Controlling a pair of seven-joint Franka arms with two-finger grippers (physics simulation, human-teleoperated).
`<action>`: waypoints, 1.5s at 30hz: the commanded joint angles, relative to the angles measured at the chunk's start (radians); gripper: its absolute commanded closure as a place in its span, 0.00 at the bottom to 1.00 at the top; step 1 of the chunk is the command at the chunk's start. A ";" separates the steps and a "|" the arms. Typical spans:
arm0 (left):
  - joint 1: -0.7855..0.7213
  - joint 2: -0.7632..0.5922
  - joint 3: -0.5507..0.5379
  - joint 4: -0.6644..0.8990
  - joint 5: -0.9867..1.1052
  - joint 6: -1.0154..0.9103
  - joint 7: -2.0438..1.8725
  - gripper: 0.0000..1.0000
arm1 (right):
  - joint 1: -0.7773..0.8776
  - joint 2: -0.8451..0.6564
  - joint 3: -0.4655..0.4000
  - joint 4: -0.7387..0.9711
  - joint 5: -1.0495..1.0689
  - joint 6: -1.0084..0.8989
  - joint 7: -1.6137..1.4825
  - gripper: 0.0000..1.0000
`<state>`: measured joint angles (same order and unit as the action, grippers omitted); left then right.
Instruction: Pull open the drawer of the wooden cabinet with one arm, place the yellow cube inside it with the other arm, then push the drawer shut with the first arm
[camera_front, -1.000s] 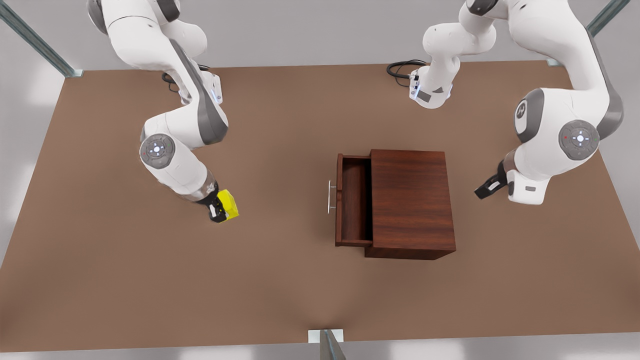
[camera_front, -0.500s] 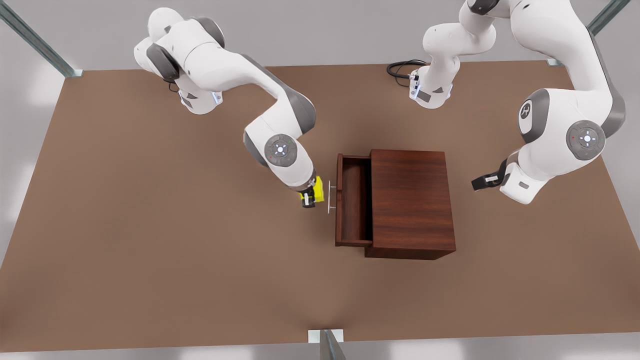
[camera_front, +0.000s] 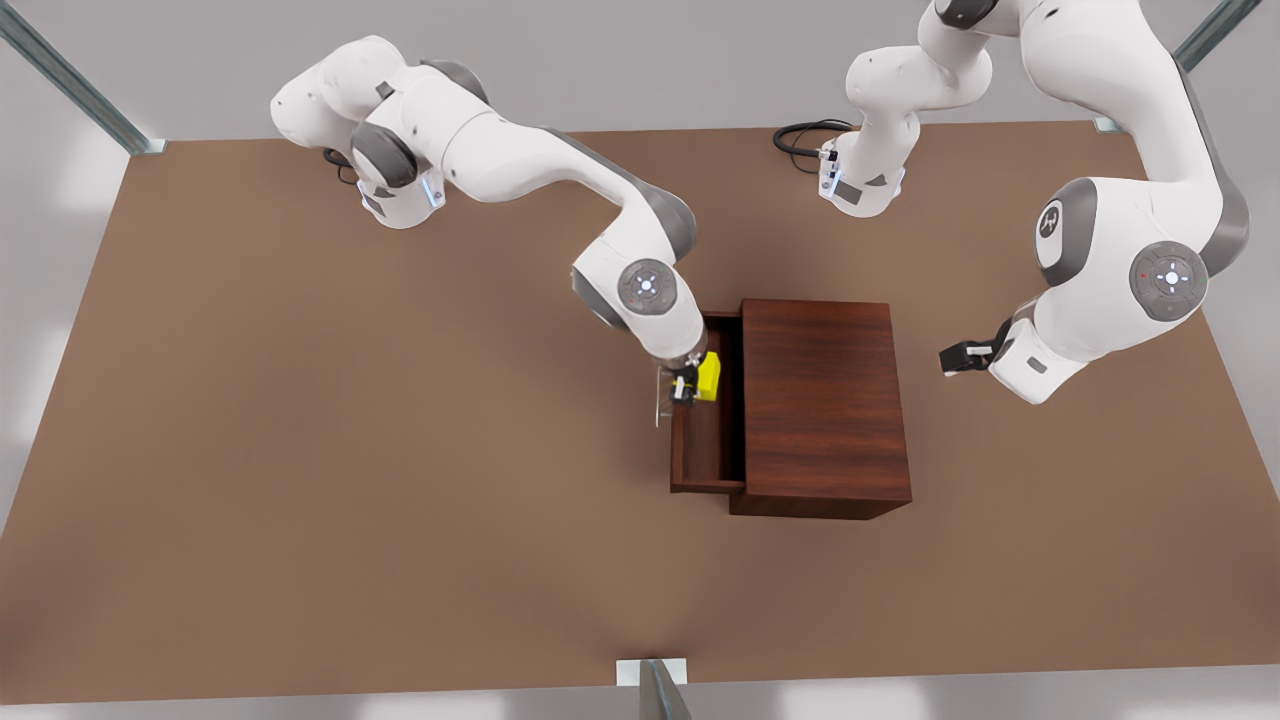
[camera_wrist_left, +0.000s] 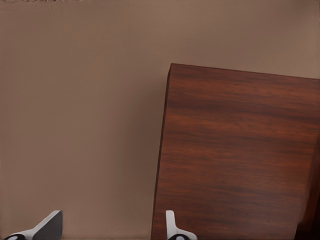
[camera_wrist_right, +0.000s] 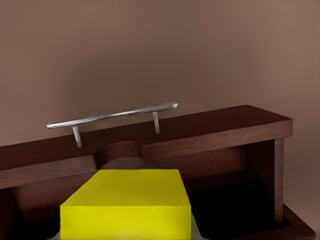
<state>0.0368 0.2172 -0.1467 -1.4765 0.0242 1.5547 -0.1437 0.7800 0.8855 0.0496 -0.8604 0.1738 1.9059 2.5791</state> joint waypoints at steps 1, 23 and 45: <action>0.000 -0.001 -0.001 0.001 0.002 -0.001 0.124 0.00 | 0.007 0.006 -0.002 0.001 0.001 0.044 0.312 0.32; -0.304 0.051 -0.013 0.048 -0.130 -0.039 -1.152 1.00 | -0.735 -0.382 -0.066 -0.299 -0.171 -0.205 -1.922 0.00; -0.762 0.473 0.003 0.125 0.146 0.581 -2.243 1.00 | -0.794 -0.619 -0.080 -0.770 -0.198 -0.134 -2.584 0.00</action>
<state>-0.7264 0.6875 -0.1438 -1.3498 0.1369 2.1069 -1.7496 -0.0141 0.2647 -0.0311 -1.6312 -0.0166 1.7731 0.6896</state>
